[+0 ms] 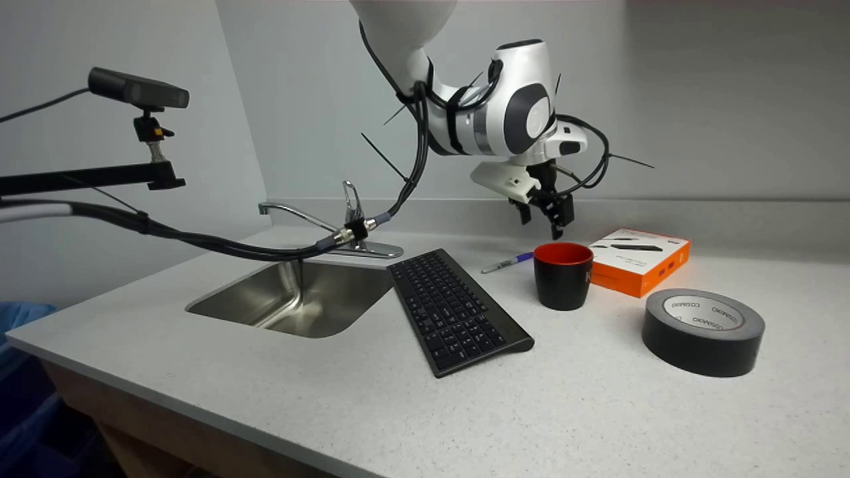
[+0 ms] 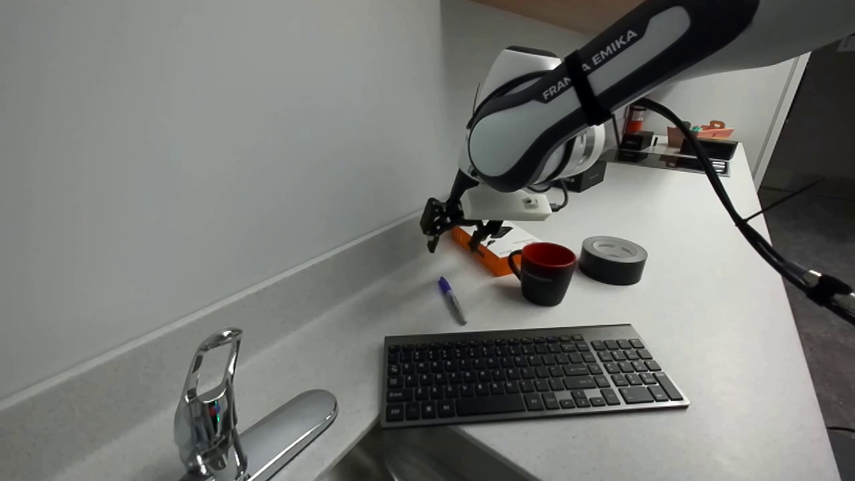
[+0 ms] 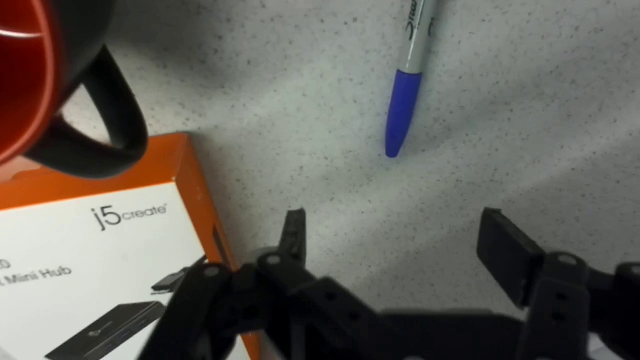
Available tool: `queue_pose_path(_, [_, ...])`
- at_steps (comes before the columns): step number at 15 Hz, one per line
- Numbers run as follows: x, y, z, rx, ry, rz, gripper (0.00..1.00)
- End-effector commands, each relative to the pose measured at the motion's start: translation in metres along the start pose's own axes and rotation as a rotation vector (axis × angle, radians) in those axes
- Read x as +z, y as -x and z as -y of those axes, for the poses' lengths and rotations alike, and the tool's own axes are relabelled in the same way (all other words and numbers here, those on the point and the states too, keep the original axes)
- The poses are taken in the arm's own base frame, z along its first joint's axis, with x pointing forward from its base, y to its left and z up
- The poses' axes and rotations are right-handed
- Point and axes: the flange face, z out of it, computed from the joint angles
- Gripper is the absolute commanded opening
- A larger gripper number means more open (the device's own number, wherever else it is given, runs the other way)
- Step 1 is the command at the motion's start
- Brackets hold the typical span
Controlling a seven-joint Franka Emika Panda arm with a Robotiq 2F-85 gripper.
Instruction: Remove the marker from the mug and put it on the table
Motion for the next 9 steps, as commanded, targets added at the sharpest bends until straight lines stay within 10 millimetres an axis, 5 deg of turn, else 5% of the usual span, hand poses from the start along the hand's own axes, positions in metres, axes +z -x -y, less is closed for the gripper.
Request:
queue_pose_path(1, [0.0017,-0.0101,0.0055,0.014,0.010,0.001,1.00])
queue_pose_path(9, [0.0002,-0.0051,0.0002,0.003,0.003,0.002,1.00])
